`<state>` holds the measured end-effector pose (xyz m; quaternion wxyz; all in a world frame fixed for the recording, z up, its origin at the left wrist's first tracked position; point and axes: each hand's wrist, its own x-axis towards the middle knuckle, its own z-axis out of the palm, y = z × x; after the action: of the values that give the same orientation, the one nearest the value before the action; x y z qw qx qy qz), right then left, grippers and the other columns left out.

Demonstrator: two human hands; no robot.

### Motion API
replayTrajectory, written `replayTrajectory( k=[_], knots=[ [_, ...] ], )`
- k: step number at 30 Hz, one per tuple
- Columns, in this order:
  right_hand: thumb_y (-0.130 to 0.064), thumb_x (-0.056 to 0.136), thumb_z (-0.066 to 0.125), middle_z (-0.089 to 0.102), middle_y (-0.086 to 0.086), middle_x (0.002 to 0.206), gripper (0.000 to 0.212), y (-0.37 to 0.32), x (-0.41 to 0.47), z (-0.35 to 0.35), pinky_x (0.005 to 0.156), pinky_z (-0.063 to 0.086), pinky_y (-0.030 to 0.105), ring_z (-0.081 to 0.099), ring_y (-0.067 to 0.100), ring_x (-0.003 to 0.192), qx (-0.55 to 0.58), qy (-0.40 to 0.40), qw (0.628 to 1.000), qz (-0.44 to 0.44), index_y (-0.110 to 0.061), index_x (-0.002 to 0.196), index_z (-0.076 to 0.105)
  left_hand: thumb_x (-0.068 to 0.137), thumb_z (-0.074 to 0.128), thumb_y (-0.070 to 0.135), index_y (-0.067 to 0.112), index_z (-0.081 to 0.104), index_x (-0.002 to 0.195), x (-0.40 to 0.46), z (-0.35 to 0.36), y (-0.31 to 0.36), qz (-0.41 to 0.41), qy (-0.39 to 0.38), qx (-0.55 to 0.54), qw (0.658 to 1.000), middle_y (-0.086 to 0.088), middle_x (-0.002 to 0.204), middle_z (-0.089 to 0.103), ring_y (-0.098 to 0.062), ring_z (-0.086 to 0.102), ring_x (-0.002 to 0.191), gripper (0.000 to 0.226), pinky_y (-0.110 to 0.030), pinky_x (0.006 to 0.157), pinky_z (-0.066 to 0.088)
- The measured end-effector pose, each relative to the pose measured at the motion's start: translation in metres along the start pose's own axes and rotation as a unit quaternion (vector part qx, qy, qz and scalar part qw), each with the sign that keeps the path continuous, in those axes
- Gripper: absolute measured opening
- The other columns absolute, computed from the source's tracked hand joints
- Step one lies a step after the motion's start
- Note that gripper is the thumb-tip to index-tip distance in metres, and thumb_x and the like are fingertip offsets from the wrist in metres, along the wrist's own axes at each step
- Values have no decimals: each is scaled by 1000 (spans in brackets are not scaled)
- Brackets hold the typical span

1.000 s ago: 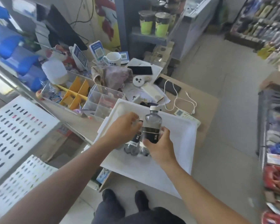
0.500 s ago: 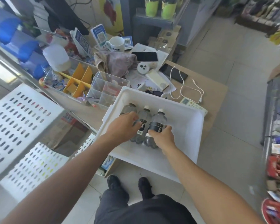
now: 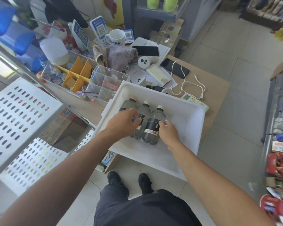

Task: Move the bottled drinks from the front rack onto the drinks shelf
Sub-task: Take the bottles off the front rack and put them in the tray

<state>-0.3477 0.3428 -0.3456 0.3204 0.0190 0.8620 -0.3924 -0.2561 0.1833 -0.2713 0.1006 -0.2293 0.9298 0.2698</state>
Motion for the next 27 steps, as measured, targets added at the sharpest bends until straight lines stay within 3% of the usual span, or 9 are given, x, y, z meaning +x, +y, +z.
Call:
replayTrajectory(
  k=[3,5,7,14,21,24,27],
  knots=[
    [-38,98,37,60,13,125,46,-7,-6,-6,85,43,35,56,30,111,-36,4,998,-48,-6,127,53,98,48,41,20,58,120,0,-3,2,-2,3,0,1000,1,112,65,-20,60,99,31,-38,85,53],
    [-37,99,41,54,12,136,48,-19,-14,-11,100,41,36,50,29,126,-62,13,992,-110,-10,139,48,97,48,39,20,59,120,-1,-7,4,-5,15,-7,1000,1,112,66,-21,61,100,32,-38,86,52],
    [-33,100,44,50,11,139,49,-35,-23,-16,105,36,34,45,27,131,-83,24,980,-180,-11,143,44,96,49,38,22,61,118,-2,-13,6,-8,35,-18,999,2,112,67,-21,62,99,30,-38,86,53],
    [-31,100,48,55,5,133,43,-95,-48,-28,96,41,32,56,21,116,-142,14,921,-362,-13,138,50,97,51,34,21,61,119,-17,-56,7,-4,142,-32,989,4,111,67,-17,63,98,27,-40,85,55],
    [-31,98,51,59,6,122,39,-169,-81,-22,82,43,30,57,21,105,-195,42,828,-524,-13,133,54,99,54,29,17,63,117,-57,-123,-6,-8,278,-5,961,6,103,65,-10,59,89,23,-24,72,44],
    [-33,99,50,59,7,122,41,-205,-101,-14,79,50,34,59,23,105,-206,52,785,-582,-13,134,53,98,54,35,23,62,116,-80,-153,-18,-40,324,14,945,7,105,67,-12,62,89,24,-34,77,54],
    [-34,98,50,61,8,119,40,-241,-123,-1,79,55,42,59,25,104,-218,60,739,-635,-13,132,54,97,53,35,22,62,116,-105,-183,-29,-69,367,31,927,4,108,68,-15,63,92,25,-36,80,53]
  ],
)
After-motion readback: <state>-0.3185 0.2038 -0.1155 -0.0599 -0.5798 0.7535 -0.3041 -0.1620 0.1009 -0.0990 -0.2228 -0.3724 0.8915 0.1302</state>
